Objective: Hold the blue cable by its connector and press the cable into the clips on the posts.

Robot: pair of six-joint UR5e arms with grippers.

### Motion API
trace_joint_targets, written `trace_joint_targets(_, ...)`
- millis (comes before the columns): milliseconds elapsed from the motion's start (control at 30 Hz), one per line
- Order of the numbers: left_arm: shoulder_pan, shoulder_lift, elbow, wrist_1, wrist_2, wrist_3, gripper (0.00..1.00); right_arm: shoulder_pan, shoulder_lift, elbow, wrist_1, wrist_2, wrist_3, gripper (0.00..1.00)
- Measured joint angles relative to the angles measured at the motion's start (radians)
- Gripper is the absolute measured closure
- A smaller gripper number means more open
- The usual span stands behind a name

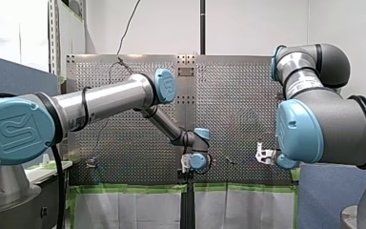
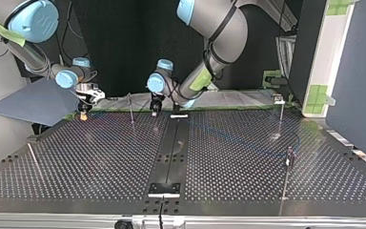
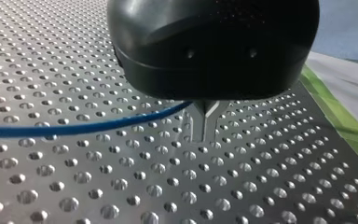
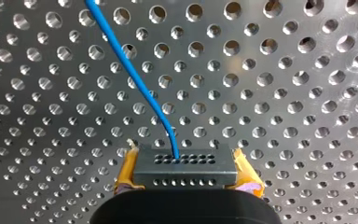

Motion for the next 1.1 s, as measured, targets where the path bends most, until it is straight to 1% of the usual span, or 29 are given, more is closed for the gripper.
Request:
trace_joint_targets(133,0.006,0.0,-0.001,0.001,0.0,0.001,1.0,-0.001,0.001,-0.005,0.0,-0.012,0.003,1.0)
trace_joint_targets(267,0.01,0.0,-0.001,0.012,0.001,0.005,1.0,-0.003,0.001,-0.008,-0.002,-0.031,0.003,1.0)
trace_joint_targets(500,0.01,0.0,0.002,0.062,0.02,0.008,1.0,-0.003,0.002,-0.01,0.0,-0.041,0.001,1.0)
trace_joint_targets(533,0.01,0.0,0.001,0.067,0.021,0.009,0.96,-0.002,0.002,-0.01,0.0,-0.042,0.001,1.0)
trace_joint_targets(567,0.01,0.0,0.0,0.069,0.023,0.01,0.86,-0.001,0.002,-0.01,0.0,-0.042,0.0,1.0)
trace_joint_targets(600,0.009,0.0,-0.001,0.072,0.024,0.01,0.86,0.0,0.002,-0.01,0.001,-0.042,0.0,1.0)
trace_joint_targets(667,0.009,0.001,-0.003,0.078,0.031,0.011,0.77,0.001,0.002,-0.011,0.001,-0.042,0.0,1.0)
trace_joint_targets(700,0.008,0.001,-0.005,0.08,0.035,0.012,0.77,0.002,0.002,-0.011,0.001,-0.043,0.0,1.0)
trace_joint_targets(767,0.009,0.001,-0.008,0.083,0.042,0.013,0.69,0.003,0.002,-0.011,0.002,-0.043,0.001,1.0)
trace_joint_targets(800,0.009,0.001,-0.009,0.084,0.045,0.013,0.69,0.003,0.002,-0.011,0.002,-0.043,0.001,1.0)
trace_joint_targets(867,0.01,0.001,-0.011,0.085,0.054,0.014,0.38,0.003,0.003,-0.011,0.002,-0.043,0.001,1.0)
trace_joint_targets(900,0.011,0.001,-0.012,0.085,0.059,0.015,0.38,0.003,0.003,-0.011,0.003,-0.043,0.002,1.0)
trace_joint_targets(933,0.011,0.001,-0.013,0.083,0.068,0.015,0.21,0.003,0.003,-0.011,0.003,-0.043,0.002,1.0)
trace_joint_targets(967,0.011,0.001,-0.015,0.08,0.075,0.016,0.0,0.003,0.003,-0.011,0.003,-0.043,0.002,1.0)
trace_joint_targets(1033,0.009,0.001,-0.017,0.068,0.087,0.023,0.0,0.003,0.003,-0.01,0.003,-0.043,0.003,1.0)
trace_joint_targets(1100,0.006,0.001,-0.02,0.054,0.086,0.033,0.0,0.004,0.003,-0.011,0.004,-0.043,0.003,1.0)
